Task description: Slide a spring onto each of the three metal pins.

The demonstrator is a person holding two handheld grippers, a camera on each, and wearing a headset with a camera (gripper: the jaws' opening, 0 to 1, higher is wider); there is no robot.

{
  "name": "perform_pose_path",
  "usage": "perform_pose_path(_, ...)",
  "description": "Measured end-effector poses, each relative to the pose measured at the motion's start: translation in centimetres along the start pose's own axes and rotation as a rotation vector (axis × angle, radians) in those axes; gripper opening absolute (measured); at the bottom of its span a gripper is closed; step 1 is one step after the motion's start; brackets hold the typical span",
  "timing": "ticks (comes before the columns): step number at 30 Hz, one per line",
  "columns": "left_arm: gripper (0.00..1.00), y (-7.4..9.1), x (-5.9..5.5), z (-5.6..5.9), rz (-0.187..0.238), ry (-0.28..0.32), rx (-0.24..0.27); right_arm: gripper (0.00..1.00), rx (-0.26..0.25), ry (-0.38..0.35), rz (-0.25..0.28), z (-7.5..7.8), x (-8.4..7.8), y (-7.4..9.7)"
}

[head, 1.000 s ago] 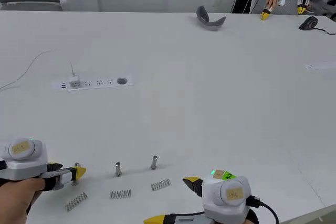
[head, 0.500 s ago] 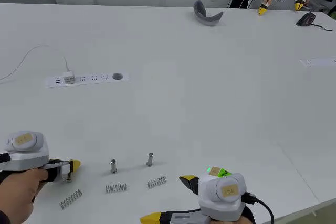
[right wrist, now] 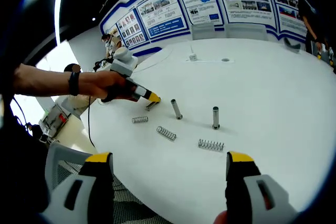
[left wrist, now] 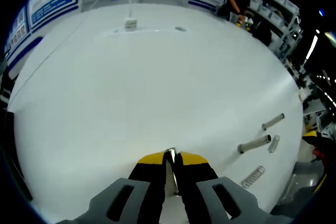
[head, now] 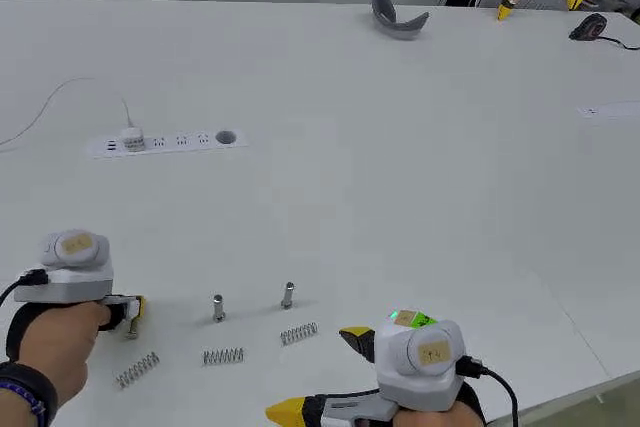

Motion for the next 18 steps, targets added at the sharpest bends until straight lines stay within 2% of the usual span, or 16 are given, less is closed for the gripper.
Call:
perform_pose_path(2,0.10,-0.08,0.03,0.24,-0.006,-0.045,0.019,0.90,-0.002,0.000,0.000,0.09,-0.02,0.06)
perform_pose_path(6,0.09,-0.03,0.13,0.65,-0.031,-0.187,0.055,0.90,-0.008,-0.007,0.007,0.27,0.04,0.32)
perform_pose_path(9,0.09,-0.02,0.17,0.96,-0.044,-0.271,0.077,0.90,-0.009,-0.011,0.010,0.34,-0.03,0.31)
perform_pose_path(12,0.09,0.04,0.02,1.12,-0.043,-0.283,0.076,0.90,-0.007,-0.010,0.009,0.20,-0.07,0.23)
perform_pose_path(18,0.08,0.10,0.04,0.75,-0.025,-0.303,0.077,0.90,0.000,-0.003,0.004,-0.03,-0.19,0.11)
Point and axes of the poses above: the centre of the closed fingertips' face, and the gripper's own axes: y roughly backward along the fingers, z roughly to its right, x roughly out of its top, the point moved 6 cm from there along y, roughly backward along the fingers, and after that the axes turned 3 degrees about x, right-handed, at the moved point
